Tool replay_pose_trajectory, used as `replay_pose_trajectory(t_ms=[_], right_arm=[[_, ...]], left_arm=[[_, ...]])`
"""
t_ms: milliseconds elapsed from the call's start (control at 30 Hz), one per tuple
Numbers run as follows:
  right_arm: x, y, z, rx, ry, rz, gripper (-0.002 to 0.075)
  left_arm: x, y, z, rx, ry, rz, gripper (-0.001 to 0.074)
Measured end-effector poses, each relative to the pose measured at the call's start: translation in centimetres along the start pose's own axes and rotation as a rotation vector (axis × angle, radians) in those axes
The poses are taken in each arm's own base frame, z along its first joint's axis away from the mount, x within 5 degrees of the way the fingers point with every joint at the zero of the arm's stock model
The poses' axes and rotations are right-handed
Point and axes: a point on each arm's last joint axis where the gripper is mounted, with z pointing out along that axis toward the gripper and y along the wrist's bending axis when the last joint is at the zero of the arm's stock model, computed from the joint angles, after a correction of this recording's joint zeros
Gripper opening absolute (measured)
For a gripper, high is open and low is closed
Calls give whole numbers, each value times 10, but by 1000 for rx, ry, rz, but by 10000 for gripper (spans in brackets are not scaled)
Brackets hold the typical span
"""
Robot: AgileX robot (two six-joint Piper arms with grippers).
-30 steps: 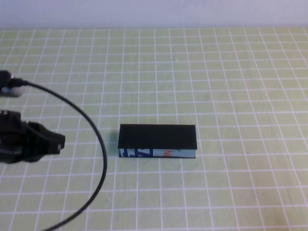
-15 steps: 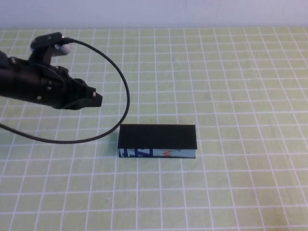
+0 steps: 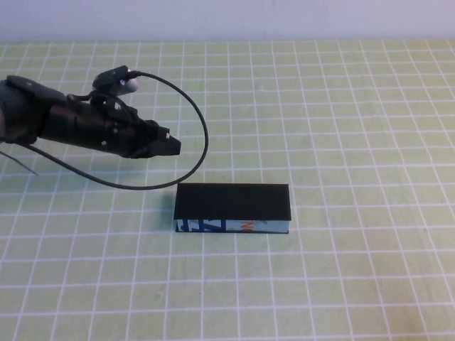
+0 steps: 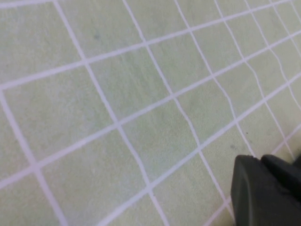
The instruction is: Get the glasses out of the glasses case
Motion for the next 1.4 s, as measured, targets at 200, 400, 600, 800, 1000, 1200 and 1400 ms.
replay_pose_trajectory(t_ms=[200, 400, 600, 800, 1000, 1200, 1400], right_arm=[[0, 0, 0, 0, -3, 0, -18], [-14, 2, -1, -34, -151, 181, -18], [-28, -2, -4, -42, -312, 394, -18], [-31, -1, -6, -71, -320, 552, -18], [-59, 23, -5, -182, 10, 543, -18], [-97, 39, 21, -230, 330, 391, -18], [-133, 47, 74, -301, 549, 234, -18]], left_arm=[[6, 0, 30, 39, 59, 13, -4], [17, 6, 42, 26, 126, 24, -4], [19, 8, 44, 17, 140, 21, -4], [19, 8, 44, 15, 144, 25, -4], [20, 8, 43, 16, 150, 27, -4], [21, 8, 43, 17, 159, 28, -4], [21, 8, 43, 18, 162, 27, -4]])
